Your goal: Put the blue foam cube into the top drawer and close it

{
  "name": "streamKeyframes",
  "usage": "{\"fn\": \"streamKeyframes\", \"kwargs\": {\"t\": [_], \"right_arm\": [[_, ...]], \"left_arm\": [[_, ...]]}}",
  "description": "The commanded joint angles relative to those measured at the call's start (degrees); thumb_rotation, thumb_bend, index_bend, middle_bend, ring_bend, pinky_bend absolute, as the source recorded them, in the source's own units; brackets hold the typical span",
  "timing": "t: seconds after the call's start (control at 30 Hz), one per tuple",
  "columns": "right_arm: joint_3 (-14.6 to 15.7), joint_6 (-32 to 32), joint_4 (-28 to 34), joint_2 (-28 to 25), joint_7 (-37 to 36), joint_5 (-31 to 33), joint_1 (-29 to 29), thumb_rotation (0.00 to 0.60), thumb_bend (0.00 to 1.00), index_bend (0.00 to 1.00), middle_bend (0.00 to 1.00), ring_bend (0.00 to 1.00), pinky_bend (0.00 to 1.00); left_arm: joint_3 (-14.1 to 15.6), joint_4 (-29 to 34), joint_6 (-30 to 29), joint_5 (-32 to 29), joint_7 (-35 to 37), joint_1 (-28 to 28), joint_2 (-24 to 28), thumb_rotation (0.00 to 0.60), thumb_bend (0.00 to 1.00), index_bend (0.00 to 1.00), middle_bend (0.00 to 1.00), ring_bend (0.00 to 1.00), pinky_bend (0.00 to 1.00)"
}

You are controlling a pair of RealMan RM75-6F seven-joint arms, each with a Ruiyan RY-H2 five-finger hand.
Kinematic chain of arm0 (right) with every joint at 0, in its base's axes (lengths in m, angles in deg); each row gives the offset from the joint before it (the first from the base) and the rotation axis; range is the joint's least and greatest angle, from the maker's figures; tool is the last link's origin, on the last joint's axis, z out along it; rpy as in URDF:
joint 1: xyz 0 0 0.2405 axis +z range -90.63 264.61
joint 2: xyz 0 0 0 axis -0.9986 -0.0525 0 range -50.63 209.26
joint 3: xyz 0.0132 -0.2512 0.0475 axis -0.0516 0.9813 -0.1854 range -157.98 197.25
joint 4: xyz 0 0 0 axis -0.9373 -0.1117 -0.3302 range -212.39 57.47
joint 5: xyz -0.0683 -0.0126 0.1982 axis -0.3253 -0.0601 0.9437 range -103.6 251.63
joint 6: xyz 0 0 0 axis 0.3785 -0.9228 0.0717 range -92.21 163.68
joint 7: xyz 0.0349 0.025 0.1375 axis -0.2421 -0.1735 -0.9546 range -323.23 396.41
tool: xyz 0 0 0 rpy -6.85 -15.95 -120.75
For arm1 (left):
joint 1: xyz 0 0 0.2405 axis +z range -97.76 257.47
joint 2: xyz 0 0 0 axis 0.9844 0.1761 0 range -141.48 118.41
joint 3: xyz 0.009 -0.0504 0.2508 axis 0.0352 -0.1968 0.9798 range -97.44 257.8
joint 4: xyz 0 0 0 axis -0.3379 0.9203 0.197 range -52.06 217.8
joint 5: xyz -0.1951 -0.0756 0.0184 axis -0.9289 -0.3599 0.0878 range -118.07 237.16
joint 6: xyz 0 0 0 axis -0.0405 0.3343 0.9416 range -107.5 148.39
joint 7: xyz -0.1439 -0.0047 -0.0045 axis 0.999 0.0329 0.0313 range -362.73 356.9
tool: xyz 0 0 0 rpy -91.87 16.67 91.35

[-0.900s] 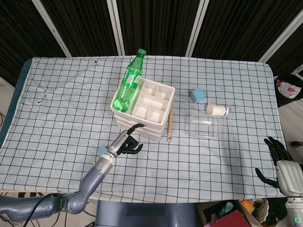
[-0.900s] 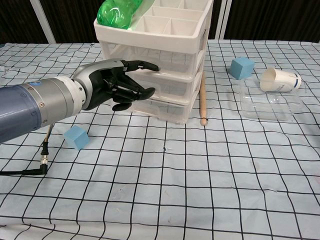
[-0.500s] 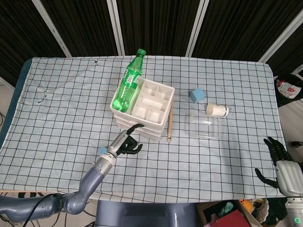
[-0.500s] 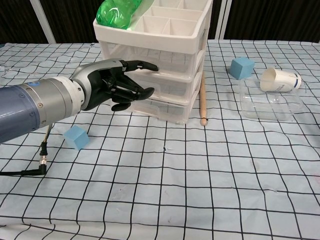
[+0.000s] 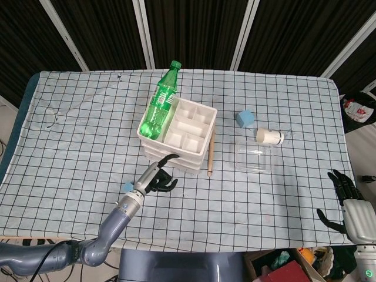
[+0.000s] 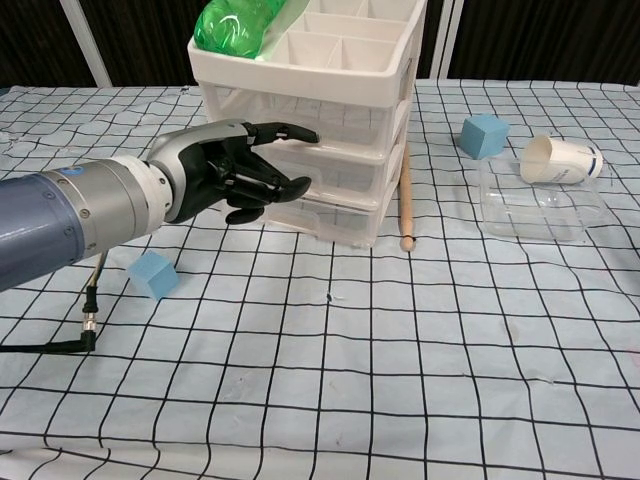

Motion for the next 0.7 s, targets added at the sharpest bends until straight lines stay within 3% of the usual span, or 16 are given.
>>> {"fn": "streamKeyframes", "kwargs": {"t": [0.03, 0.43, 0.7], "right_arm": [[0.0, 0.01, 0.02, 0.0, 0.04, -0.02, 0.01, 0.6, 0.25, 0.0, 0.0, 0.0, 0.18], [0.02, 0.02, 0.05, -0.01, 0.06, -0.06, 0.0, 0.6, 0.26, 0.0, 0.0, 0.0, 0.18], [0.03, 0.08, 0.08, 0.05, 0.18, -0.12, -0.02, 0.6, 0.25, 0.0, 0.0, 0.0, 0.18]], "left_arm": [[-0.05, -0.04, 0.0, 0.0, 0.02, -0.05, -0.07, 0.6, 0.44, 0.14, 0.99, 0.94, 0.89], [0.88, 1.33, -0.16, 1.23, 0.38, 0.61, 0.55, 0.6, 0.44, 0.24, 0.99, 0.94, 0.89], [2.43, 3.26, -0.6, 3.61, 1.35, 2.21, 2.32, 0.6, 0.44, 0.24, 0.99, 0.94, 0.89]]}}
